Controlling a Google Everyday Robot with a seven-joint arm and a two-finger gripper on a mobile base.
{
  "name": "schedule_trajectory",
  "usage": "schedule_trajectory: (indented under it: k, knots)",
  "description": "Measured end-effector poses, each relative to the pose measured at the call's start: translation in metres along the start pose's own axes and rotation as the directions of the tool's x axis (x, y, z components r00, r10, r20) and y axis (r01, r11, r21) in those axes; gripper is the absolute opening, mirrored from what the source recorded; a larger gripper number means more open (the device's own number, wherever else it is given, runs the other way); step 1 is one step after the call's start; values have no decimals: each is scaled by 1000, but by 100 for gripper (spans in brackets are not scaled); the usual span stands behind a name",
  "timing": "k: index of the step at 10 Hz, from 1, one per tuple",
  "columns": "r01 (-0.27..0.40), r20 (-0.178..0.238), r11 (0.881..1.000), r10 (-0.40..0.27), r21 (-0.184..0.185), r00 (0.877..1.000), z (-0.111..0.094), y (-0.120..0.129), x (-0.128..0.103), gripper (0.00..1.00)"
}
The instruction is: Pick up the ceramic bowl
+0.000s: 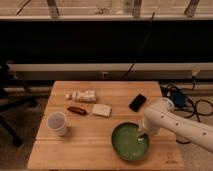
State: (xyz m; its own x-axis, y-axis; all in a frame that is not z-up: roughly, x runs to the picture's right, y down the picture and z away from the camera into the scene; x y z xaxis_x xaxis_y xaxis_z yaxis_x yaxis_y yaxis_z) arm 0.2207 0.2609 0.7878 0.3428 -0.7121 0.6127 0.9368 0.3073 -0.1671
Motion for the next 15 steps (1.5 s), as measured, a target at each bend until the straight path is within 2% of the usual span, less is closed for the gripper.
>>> schedule_trajectory:
  k: [2,3,6,7,15]
  knots:
    - [-1,0,1000,1,7,1000,-1,2,-1,1]
    - [-2,-7,1000,2,15,1000,-3,2,0,0]
    - [-3,-38,999,5,52,999,-23,-1,3,0]
    - [-4,-55,997,9,79,998,-42,-4,4,0]
    - [14,-130,985,8,173,992,-108,-12,17,0]
